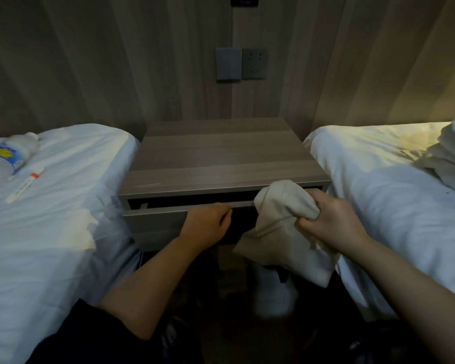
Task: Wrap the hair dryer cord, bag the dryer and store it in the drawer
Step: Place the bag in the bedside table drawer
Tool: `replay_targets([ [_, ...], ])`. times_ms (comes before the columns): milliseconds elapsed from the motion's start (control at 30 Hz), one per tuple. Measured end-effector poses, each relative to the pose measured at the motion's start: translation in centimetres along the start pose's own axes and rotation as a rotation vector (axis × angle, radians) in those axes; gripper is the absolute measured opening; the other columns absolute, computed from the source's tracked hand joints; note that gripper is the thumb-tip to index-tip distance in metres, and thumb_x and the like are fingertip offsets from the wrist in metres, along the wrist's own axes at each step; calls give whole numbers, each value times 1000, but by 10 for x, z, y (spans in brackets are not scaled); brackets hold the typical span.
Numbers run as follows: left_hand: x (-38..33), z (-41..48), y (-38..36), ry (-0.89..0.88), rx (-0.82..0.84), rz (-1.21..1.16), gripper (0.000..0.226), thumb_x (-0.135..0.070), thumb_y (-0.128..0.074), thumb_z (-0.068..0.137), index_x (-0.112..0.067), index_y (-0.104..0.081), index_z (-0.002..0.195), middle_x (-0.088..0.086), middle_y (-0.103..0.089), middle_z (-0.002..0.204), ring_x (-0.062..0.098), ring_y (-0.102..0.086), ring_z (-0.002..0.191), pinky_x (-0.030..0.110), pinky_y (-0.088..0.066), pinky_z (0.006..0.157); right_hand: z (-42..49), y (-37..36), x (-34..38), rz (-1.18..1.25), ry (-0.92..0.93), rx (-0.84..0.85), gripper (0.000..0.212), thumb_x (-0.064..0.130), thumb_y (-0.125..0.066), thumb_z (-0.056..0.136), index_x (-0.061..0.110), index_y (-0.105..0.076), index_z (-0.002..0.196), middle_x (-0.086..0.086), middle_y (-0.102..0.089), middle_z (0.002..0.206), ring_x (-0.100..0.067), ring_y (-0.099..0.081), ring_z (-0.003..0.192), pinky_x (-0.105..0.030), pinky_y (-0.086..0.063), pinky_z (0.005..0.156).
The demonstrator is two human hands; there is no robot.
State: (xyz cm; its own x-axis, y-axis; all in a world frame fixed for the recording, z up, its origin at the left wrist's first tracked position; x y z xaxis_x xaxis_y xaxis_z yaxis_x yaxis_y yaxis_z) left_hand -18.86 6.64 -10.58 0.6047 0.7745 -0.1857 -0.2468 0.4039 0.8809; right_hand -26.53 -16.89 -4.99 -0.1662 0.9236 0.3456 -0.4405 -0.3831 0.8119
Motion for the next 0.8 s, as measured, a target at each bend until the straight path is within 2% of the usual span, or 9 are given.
replay_targets([
  [67, -3, -3, 12, -92, -140, 33, 32, -28, -41, 88, -10, -65, 78, 4, -64, 77, 21, -60, 67, 28, -42, 53, 2, 5, 4, 28, 22, -2, 35, 11, -71, 66, 8, -65, 101, -15, -72, 83, -35, -66, 77, -33, -42, 62],
  [133, 2, -1, 16, -35, -136, -26, 28, -26, -44, 88, -12, -68, 83, 2, -66, 83, 17, -59, 77, 31, -49, 63, 4, 9, 9, 70, 19, 8, 35, 10, -71, 66, 9, -65, 101, -13, -72, 83, -31, -66, 77, -28, -39, 60],
  [300, 22, 14, 14, 407, 138, -495, 43, -35, -36, 98, -23, -71, 74, 0, -70, 79, 17, -62, 80, 33, -46, 80, 17, 23, 19, 256, -136, -101, 21, 12, -70, 66, 9, -65, 86, -7, -69, 76, -18, -63, 71, -31, -47, 64],
  [400, 23, 21, 28, 577, 238, -731, 57, -46, -26, 99, -25, -68, 65, 3, -67, 75, 20, -60, 80, 35, -43, 86, 29, 34, 23, 401, -223, -124, 19, 13, -69, 69, 21, -61, 84, 16, -62, 73, 4, -56, 67, -12, -43, 60],
  [467, 22, 20, 34, 682, 299, -837, 61, -54, -21, 96, -24, -67, 70, 3, -66, 79, 17, -59, 80, 34, -42, 87, 36, 39, 27, 478, -268, -110, 20, 13, -68, 73, 23, -60, 88, 19, -58, 76, 5, -54, 70, -10, -41, 62],
  [567, 22, 9, 35, 771, 406, -1099, 65, -64, -14, 92, -27, -68, 87, 3, -69, 84, 18, -62, 82, 39, -43, 96, 44, 34, 23, 593, -393, -88, 23, 18, -66, 77, 21, -61, 99, 11, -61, 83, -4, -57, 79, -19, -46, 71],
  [667, 24, -2, 26, 730, 671, -1097, 84, -70, 10, 82, -28, -54, 116, 11, -71, 91, 18, -67, 71, 26, -47, 69, 46, 17, 16, 828, -653, -59, 37, 20, -66, 76, 16, -60, 112, 1, -62, 97, -20, -59, 93, -36, -50, 81],
  [733, 22, -8, 16, 769, 752, -1084, 96, -73, 13, 79, -19, -58, 114, 13, -71, 84, 16, -64, 61, 19, -41, 53, 40, 5, 12, 939, -797, -20, 32, 15, -66, 77, 16, -56, 108, -3, -60, 95, -23, -58, 91, -37, -49, 76],
  [800, 16, -15, 8, 803, 818, -1120, 102, -76, 9, 78, -9, -56, 119, 14, -70, 88, 15, -63, 57, 17, -41, 48, 31, -9, 7, 988, -910, 30, 32, 13, -67, 75, 9, -58, 105, -7, -62, 95, -27, -60, 88, -38, -50, 74],
])
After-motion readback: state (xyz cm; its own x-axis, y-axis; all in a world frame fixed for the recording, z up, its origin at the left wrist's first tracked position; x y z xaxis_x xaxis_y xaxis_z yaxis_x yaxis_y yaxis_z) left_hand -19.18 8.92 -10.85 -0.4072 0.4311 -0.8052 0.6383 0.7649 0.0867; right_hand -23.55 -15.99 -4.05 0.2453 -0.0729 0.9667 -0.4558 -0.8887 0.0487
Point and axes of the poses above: each hand's wrist, its own z-axis towards the middle knuckle, its own y-axis out of the back of the hand, x = y × z, the point moved 3 cm from there along z, towards the middle knuckle
